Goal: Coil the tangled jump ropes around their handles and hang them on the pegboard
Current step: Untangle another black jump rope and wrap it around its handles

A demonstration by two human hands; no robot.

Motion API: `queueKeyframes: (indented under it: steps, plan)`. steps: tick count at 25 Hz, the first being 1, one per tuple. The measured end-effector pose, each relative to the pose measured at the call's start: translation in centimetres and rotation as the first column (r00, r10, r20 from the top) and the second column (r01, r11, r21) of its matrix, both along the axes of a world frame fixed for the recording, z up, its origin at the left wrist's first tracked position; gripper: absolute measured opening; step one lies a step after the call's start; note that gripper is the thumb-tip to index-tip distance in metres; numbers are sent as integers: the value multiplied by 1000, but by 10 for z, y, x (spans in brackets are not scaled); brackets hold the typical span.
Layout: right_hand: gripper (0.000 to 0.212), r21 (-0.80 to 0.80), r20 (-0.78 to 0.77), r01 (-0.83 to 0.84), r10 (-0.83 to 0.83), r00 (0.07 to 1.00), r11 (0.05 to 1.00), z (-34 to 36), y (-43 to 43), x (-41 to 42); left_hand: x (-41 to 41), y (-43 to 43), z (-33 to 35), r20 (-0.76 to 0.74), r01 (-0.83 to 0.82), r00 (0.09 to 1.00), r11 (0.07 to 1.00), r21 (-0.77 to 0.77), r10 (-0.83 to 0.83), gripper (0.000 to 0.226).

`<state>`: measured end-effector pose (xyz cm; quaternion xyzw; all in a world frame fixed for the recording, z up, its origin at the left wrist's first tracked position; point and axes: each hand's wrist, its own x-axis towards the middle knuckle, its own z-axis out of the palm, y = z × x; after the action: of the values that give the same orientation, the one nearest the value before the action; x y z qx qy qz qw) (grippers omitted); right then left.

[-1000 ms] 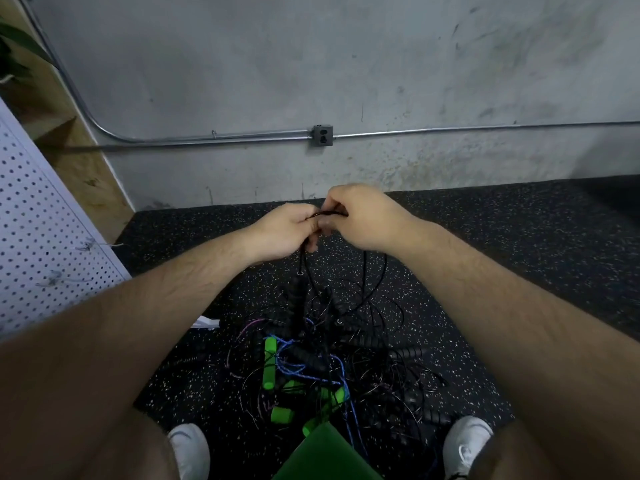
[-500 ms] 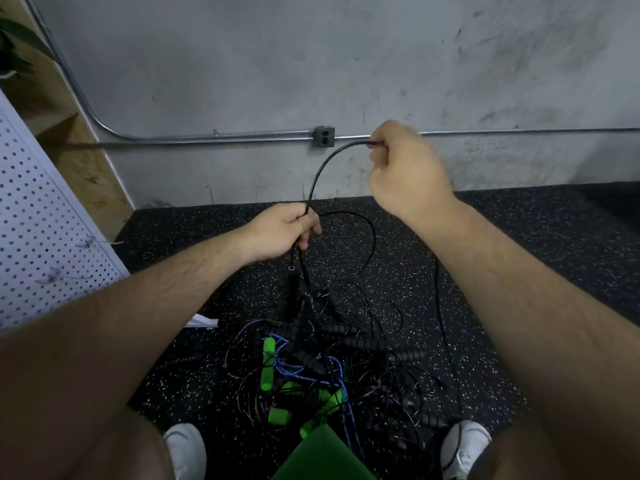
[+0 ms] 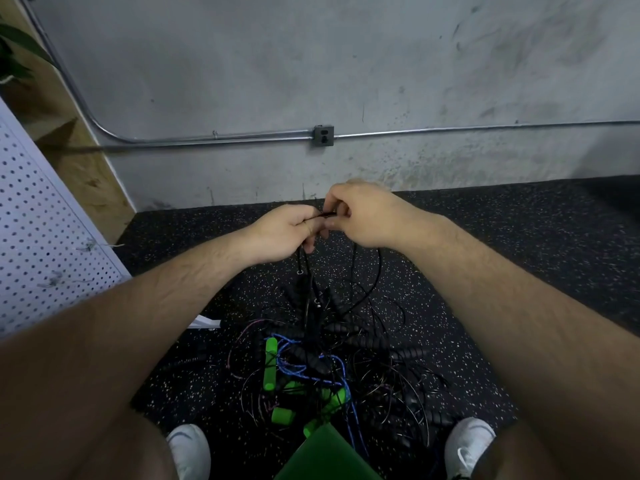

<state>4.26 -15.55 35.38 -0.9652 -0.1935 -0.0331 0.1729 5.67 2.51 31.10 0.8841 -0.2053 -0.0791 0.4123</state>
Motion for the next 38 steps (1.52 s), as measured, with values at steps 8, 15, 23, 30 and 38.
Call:
queueKeyframes:
  steps: [8,15,23,30,38]
  plan:
    - [3,108,81,12,-20,996,994,10,-1,-4,0,-8,-1,-4,56,998,998,-19,-56,26]
    - [14,212,579,33,-153,801,977,18,-14,-5,5,-1,-3,-31,-73,997,994,-84,71,28]
    - [48,-11,-311,18,-21,950,1000,-40,22,-44,1,5,5,-46,-90,995,987,-132,85,29]
    - [24,171,-241,229,-185,953,958,-54,9,-9,-3,11,8,-76,-86,994,977,-193,73,29]
    - [36,-214,-353,85,-158,922,973,-64,5,-11,-10,2,21,-147,-26,988,869,-495,-54,27]
